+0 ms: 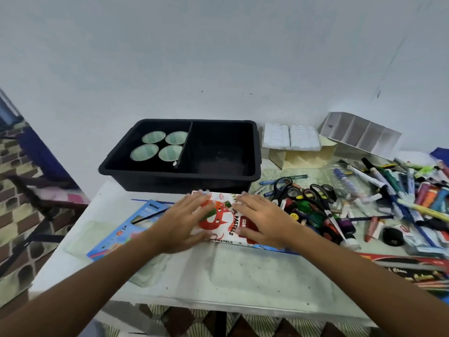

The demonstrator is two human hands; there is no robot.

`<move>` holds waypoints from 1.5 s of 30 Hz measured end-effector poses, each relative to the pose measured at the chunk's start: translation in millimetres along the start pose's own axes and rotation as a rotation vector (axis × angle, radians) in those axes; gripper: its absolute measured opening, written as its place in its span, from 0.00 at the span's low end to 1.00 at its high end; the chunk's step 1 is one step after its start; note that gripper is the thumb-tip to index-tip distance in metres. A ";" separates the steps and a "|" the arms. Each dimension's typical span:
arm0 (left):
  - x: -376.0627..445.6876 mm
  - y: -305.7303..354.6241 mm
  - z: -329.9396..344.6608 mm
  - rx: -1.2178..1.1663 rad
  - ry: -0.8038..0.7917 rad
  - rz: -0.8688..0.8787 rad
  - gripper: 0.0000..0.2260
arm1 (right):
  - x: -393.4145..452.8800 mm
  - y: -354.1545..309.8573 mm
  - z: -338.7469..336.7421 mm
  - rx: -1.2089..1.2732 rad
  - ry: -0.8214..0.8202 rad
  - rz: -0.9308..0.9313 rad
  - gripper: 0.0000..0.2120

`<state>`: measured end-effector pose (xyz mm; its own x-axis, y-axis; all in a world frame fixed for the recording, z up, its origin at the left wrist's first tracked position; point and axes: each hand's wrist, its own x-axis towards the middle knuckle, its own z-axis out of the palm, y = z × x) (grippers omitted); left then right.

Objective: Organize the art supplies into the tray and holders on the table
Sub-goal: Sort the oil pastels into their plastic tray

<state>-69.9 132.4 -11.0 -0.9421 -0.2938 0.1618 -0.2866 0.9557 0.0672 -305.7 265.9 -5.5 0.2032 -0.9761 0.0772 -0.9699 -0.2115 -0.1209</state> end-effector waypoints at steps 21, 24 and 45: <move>55.5 44.9 5.6 0.084 -0.034 0.411 0.35 | -72.9 -6.3 11.4 0.029 -0.105 -0.017 0.40; 84.9 49.9 -8.2 -0.074 0.040 0.481 0.27 | -73.8 1.0 -1.5 0.131 0.068 0.055 0.30; 335.2 23.1 -8.9 0.338 -0.353 0.025 0.31 | 17.2 274.5 -82.9 -0.045 -0.057 0.195 0.35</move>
<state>-390.8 55.9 53.5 -0.9341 -0.3030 -0.1887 -0.2487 0.9317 -0.2648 -579.6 195.3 44.7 0.0171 -0.9999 0.0006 -0.9964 -0.0171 -0.0832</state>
